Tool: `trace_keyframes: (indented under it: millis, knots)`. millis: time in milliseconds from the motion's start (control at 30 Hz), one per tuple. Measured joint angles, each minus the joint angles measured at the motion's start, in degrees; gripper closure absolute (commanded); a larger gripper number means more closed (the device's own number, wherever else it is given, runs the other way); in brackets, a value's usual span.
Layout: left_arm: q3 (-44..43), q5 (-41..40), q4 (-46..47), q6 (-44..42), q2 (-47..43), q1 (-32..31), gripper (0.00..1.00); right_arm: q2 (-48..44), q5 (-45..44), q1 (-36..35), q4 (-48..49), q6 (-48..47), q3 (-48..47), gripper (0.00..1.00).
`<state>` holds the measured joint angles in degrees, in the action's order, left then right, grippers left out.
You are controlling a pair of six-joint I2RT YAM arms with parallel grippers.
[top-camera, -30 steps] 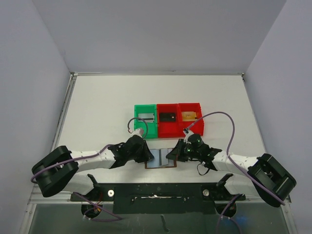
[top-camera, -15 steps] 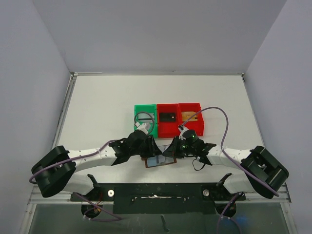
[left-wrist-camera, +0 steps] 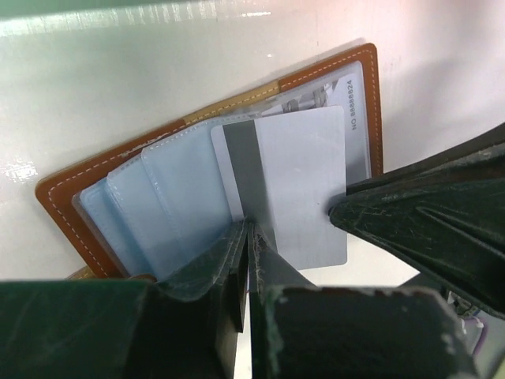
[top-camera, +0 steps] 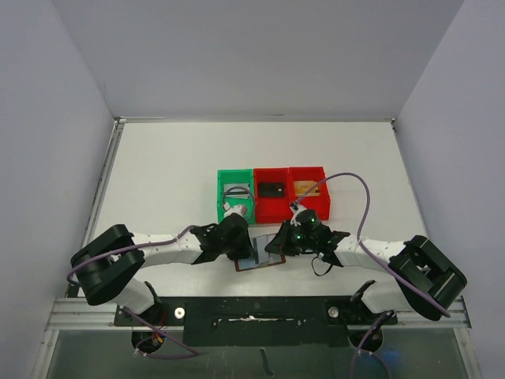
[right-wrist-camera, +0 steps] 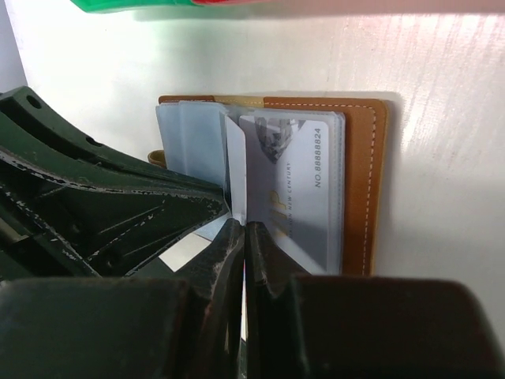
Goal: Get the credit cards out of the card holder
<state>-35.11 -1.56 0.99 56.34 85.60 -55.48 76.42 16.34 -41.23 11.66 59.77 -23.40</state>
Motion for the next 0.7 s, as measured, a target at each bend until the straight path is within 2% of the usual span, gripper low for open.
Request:
trace_keyframes:
  millis: [133, 467, 533, 600, 700]
  knots:
    - [-2.3, -2.5, -3.3, 0.0, 0.9, -0.7, 0.97, 0.0, -0.2, 0.3, -0.4, -1.0, 0.0, 0.88]
    - [-1.1, -3.0, -1.6, 0.1, 0.5, -1.0, 0.97, 3.7, 1.0, 0.4, 2.3, -1.5, 0.0, 0.78]
    - [-1.1, -3.0, -1.4, 0.1, 0.5, -1.0, 0.97, 4.5, 1.6, 0.4, 3.6, -1.5, -0.2, 0.79]
    - [-1.0, -3.0, -1.3, 0.1, 0.5, -1.0, 0.97, 5.2, 2.0, 0.4, 4.6, -1.5, -0.2, 0.84]
    - [-0.9, -3.0, -1.2, 0.2, 0.5, -1.0, 0.97, 5.8, 2.5, 0.5, 5.7, -1.7, -0.2, 0.97]
